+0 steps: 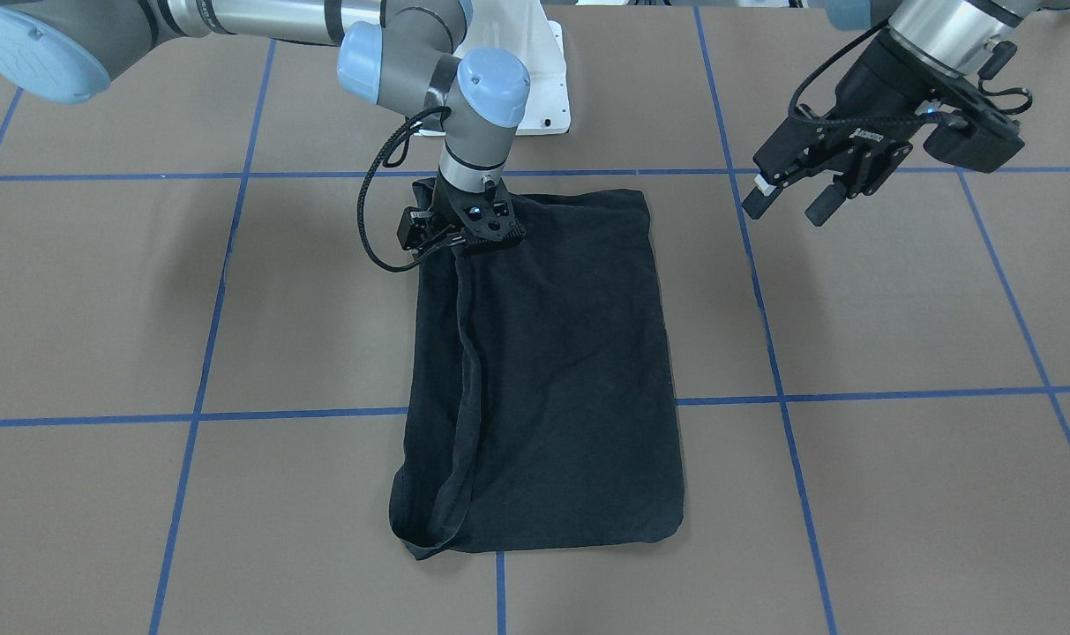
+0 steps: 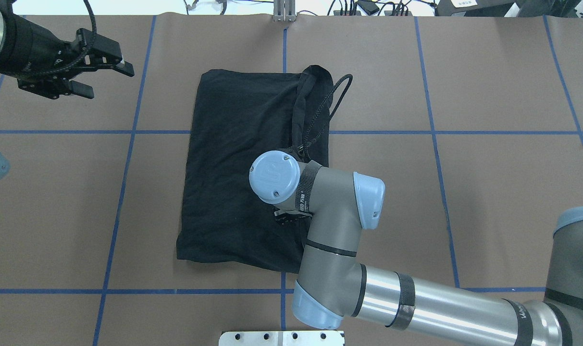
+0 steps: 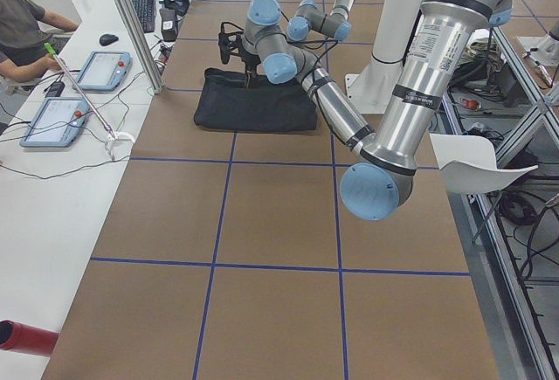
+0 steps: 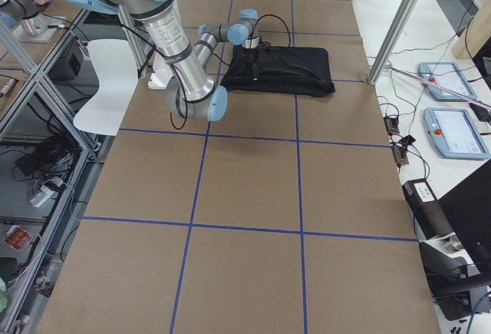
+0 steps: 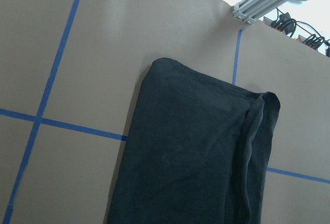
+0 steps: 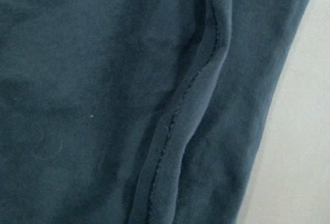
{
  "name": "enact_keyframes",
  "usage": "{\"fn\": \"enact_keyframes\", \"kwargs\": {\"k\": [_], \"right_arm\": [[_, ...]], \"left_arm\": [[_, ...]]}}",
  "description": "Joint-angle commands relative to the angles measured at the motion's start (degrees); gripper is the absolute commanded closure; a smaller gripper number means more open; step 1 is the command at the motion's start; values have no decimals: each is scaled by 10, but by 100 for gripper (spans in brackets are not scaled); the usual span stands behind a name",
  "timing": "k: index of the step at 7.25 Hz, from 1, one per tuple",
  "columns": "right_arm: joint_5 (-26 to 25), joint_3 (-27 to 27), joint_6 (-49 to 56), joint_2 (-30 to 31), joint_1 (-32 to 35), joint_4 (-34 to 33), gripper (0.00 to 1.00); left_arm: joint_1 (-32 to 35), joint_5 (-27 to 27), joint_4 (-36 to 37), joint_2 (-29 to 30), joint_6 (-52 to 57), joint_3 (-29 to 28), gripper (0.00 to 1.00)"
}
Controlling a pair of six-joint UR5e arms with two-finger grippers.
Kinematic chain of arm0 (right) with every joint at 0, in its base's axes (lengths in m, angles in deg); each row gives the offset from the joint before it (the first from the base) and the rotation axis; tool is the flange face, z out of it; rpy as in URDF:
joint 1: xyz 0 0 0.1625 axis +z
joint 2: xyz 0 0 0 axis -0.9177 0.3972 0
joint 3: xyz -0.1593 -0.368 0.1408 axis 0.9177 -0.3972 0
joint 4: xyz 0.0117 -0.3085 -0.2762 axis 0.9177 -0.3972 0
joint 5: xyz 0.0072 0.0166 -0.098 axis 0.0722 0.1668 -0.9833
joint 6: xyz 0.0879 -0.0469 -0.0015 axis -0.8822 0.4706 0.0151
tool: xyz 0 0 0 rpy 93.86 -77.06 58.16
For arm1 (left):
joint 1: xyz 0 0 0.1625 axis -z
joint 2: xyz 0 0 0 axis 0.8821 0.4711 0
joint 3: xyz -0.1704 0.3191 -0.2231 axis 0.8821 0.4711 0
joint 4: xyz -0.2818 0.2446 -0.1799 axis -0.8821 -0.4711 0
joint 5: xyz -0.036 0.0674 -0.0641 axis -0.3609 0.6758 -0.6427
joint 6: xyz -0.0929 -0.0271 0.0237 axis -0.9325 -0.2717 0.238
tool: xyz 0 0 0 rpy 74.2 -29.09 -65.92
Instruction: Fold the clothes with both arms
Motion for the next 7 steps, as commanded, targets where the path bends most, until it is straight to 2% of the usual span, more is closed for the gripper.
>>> {"fn": "enact_keyframes", "kwargs": {"k": [1, 5, 7], "right_arm": [[-1, -7, 1, 0, 0, 0, 1], [-2, -7, 12, 9, 22, -3, 1], [-2, -6, 29, 33, 38, -3, 1]], "left_arm": [[0, 0, 0, 1, 0, 2, 0], [-1, -7, -1, 2, -8, 3, 0], [-2, -7, 0, 11, -12, 2, 0]]}}
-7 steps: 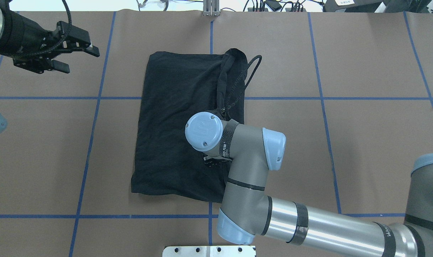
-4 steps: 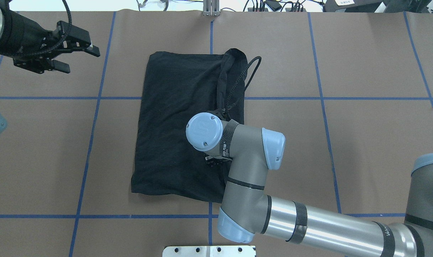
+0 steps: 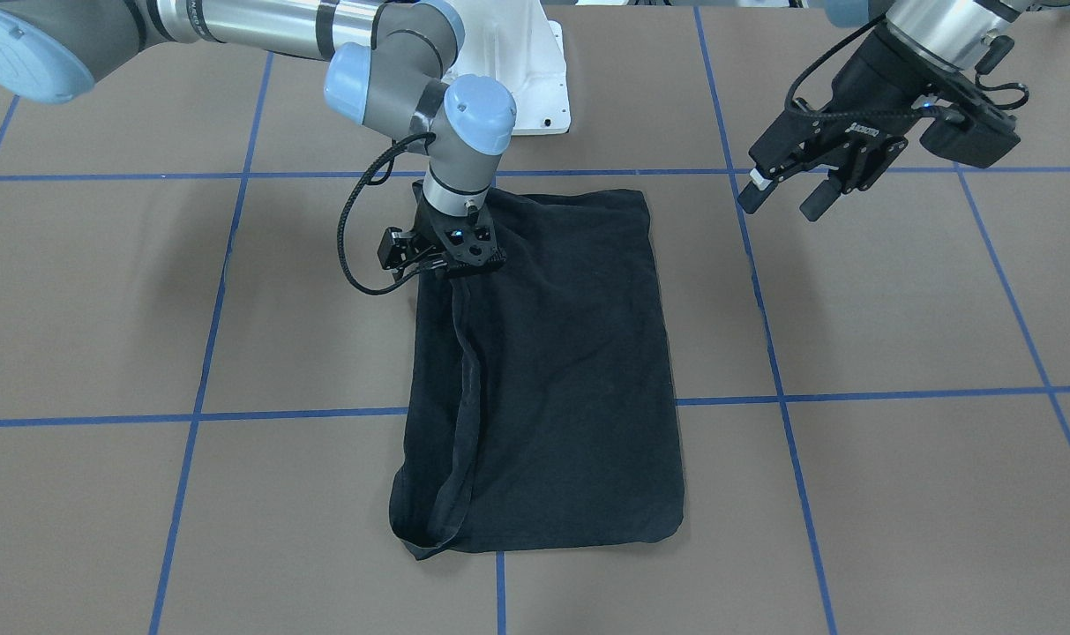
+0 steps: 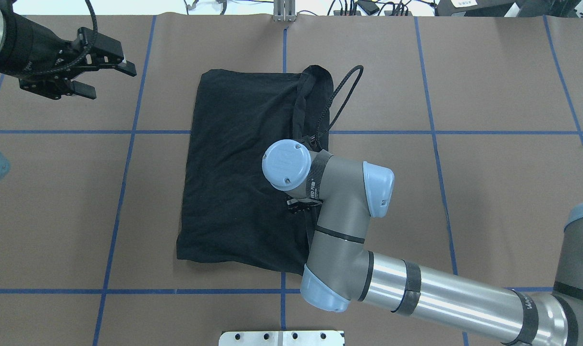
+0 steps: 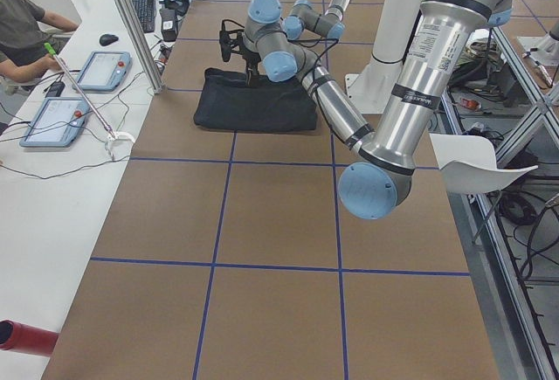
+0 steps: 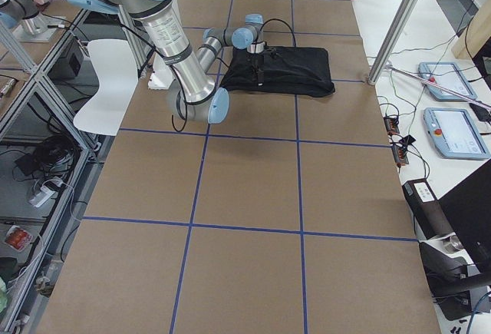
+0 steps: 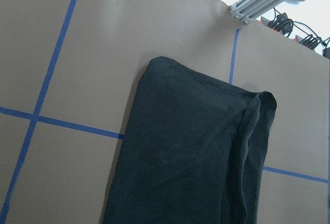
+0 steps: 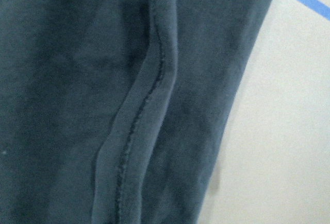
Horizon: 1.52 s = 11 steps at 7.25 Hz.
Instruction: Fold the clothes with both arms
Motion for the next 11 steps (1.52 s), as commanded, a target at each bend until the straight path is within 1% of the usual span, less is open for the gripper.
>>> {"fn": "enact_keyframes", "kwargs": {"k": [1, 3, 4, 5, 7, 8, 11], "right_arm": [[0, 2, 17, 31, 18, 2, 1], [16, 37, 28, 28, 47, -22, 1], [33, 45, 27, 13, 50, -32, 1], [35, 46, 22, -3, 41, -32, 1], [32, 57, 2, -13, -1, -35, 1], [32, 65, -8, -14, -14, -39, 1], [26, 55, -16, -11, -37, -37, 1]], "left_arm": [[-1, -1, 0, 6, -2, -1, 0], [-1, -1, 0, 8, -2, -3, 0], [-1, -1, 0, 8, -2, -2, 0], [0, -1, 0, 7, -2, -2, 0], [-1, -1, 0, 7, -2, 0, 0], [0, -1, 1, 7, -2, 1, 0], [0, -1, 8, 7, -3, 6, 0]]}}
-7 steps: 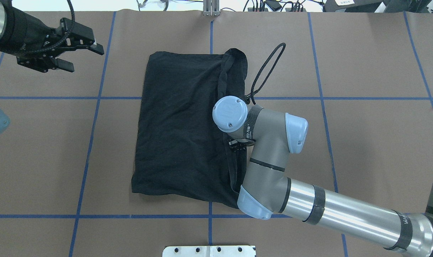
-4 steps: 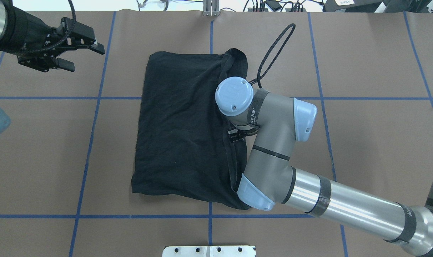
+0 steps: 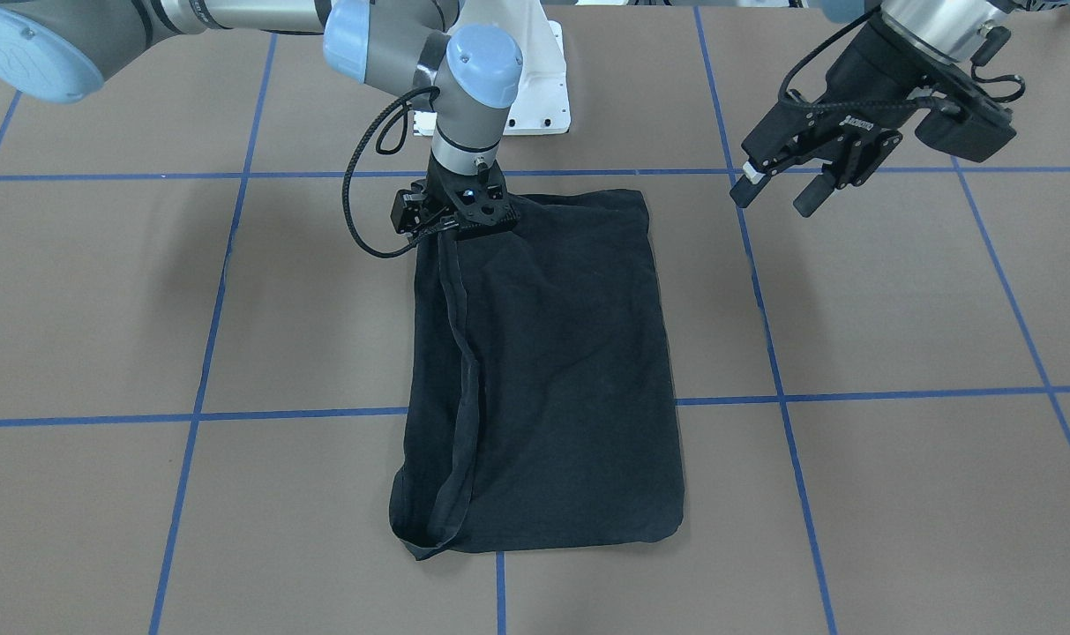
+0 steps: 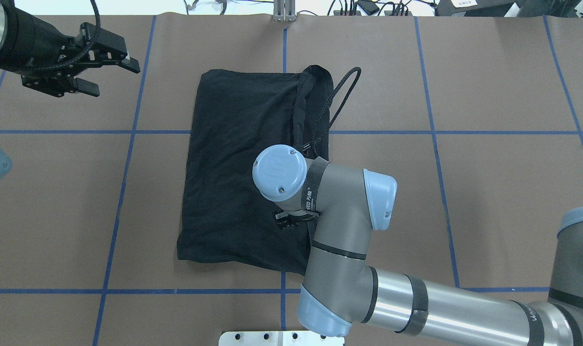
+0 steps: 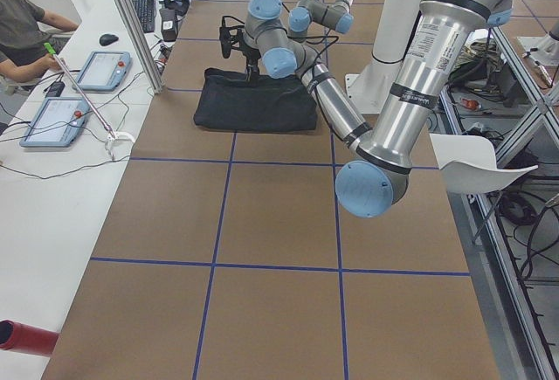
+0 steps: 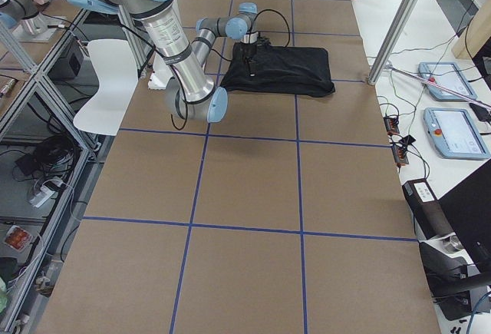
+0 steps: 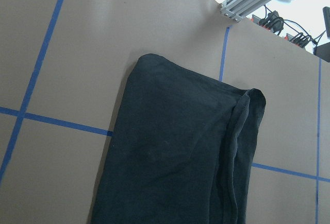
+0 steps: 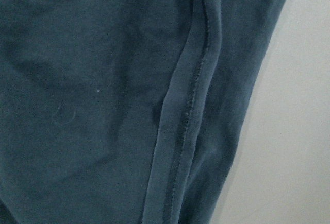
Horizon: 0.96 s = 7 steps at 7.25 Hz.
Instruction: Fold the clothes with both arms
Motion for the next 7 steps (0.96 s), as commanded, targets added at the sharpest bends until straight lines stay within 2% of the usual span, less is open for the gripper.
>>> {"fn": "enact_keyframes", "kwargs": {"k": [1, 4, 7], "right_arm": [[-10, -13, -3, 4, -15, 3, 1], [-12, -20, -2, 11, -12, -1, 1], [-4, -12, 6, 50, 17, -2, 1]], "left_arm": [[-1, 0, 1, 1, -10, 3, 0], [-2, 0, 1, 4, -12, 0, 0], [-2, 0, 1, 6, -13, 0, 0]]}}
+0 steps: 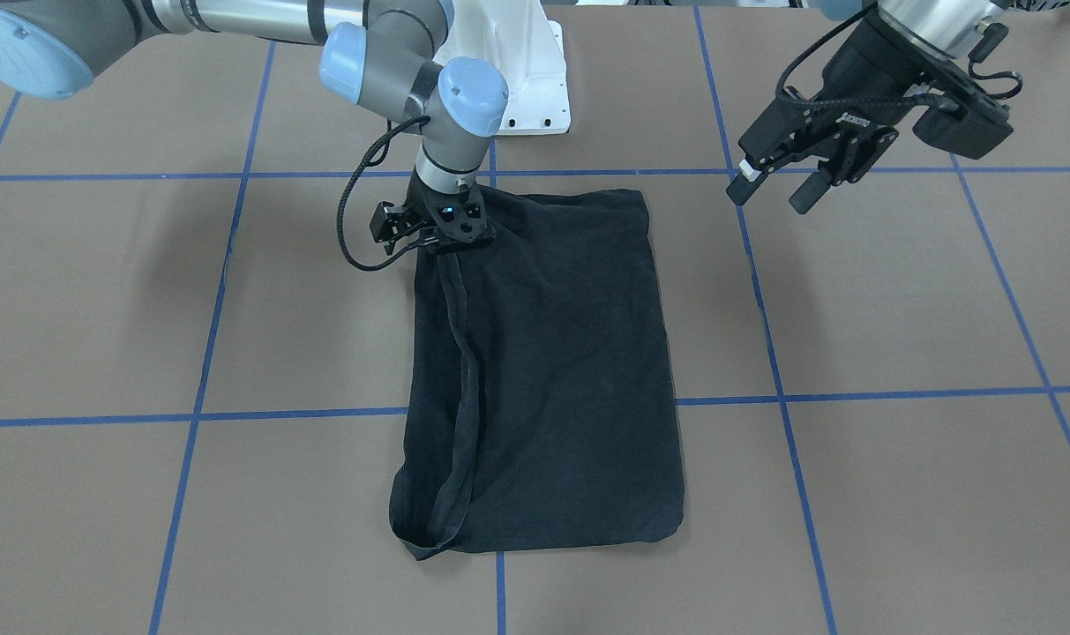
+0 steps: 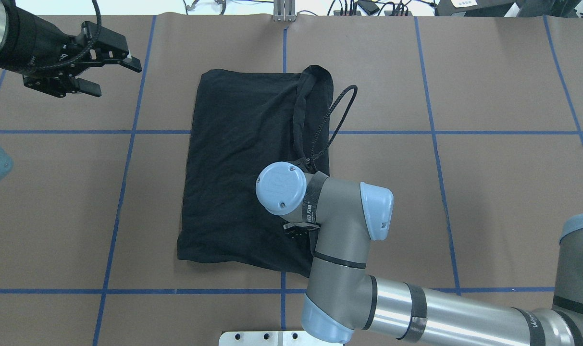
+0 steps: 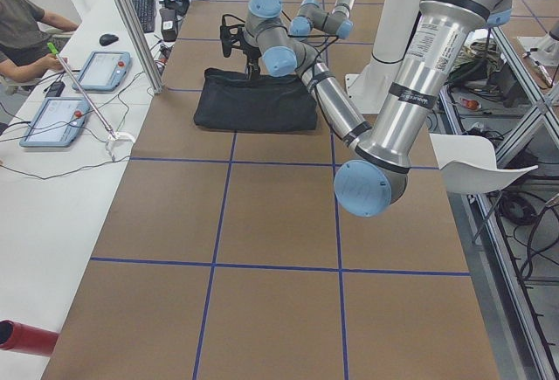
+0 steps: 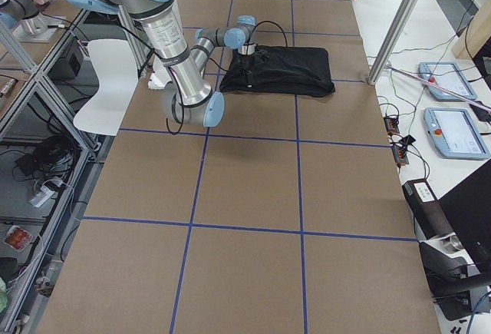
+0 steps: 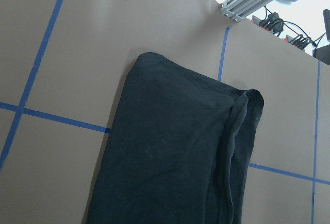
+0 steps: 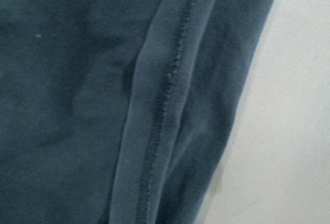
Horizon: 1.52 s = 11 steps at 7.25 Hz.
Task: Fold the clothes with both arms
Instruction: 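Lift the right gripper off the shirt beside its side edge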
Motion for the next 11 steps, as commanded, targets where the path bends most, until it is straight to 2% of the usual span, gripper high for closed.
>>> {"fn": "enact_keyframes", "kwargs": {"k": [1, 3, 4, 5, 6, 8, 9, 10, 11], "right_arm": [[7, 15, 12, 33, 28, 0, 1], [8, 99, 47, 119, 50, 0, 1], [12, 132, 46, 129, 57, 0, 1], [45, 156, 46, 124, 82, 0, 1], [68, 158, 45, 109, 92, 3, 1], [44, 89, 42, 25, 83, 8, 1], [28, 17, 39, -33, 77, 22, 1], [25, -49, 38, -64, 74, 77, 1], [14, -79, 38, -68, 74, 120, 1]], "left_arm": [[-1, 0, 0, 7, -9, -2, 0], [-4, 0, 0, 8, -10, -1, 0], [-4, 1, 0, 8, -12, -1, 0], [-4, 1, 0, 8, -15, -1, 0], [-4, 0, 0, 8, -15, 0, 0], [-4, 0, 0, 8, -15, -1, 0], [-4, 0, 0, 8, -15, -2, 0], [-4, 0, 0, 8, -15, -2, 0], [-4, 0, 0, 12, -15, -4, 0]]}}
